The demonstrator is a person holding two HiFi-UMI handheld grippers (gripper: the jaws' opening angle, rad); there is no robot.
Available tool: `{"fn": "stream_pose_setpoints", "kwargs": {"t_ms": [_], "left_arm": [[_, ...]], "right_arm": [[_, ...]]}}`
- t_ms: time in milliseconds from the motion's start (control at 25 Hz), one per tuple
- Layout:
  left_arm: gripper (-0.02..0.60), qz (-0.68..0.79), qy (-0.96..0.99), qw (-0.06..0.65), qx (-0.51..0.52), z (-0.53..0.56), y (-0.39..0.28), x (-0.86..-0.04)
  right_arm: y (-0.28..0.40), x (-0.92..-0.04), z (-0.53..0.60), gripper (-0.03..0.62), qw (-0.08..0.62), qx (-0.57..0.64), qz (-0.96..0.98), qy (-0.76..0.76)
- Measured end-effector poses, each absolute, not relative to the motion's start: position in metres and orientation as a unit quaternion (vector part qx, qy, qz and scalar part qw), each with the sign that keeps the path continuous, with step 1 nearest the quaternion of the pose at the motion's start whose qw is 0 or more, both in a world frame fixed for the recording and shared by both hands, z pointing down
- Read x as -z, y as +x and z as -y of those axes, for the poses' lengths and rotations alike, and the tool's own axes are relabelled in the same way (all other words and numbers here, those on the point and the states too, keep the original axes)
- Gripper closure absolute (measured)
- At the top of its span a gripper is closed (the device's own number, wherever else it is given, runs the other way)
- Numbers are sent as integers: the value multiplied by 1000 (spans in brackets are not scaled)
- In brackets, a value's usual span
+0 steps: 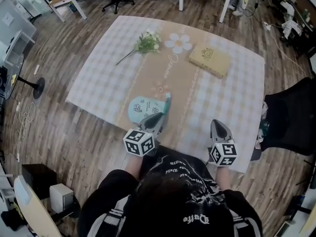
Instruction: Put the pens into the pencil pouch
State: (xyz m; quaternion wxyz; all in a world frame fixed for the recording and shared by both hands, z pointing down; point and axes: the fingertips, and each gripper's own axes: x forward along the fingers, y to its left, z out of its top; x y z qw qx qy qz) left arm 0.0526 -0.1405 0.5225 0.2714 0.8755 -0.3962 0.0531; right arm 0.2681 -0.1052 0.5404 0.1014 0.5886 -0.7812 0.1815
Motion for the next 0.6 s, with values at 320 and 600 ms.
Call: {"fn": "stream_pose_setpoints", "kwargs": {"t_ms": [320,600], "left_arm": [[561,394,876,276,-37,145,49,-514],[561,400,876,265,-53,151,46,-515]], "right_arm": [[278,-537,108,586,118,-156,749,633],[285,-536,111,586,128,-149,736,648]]}}
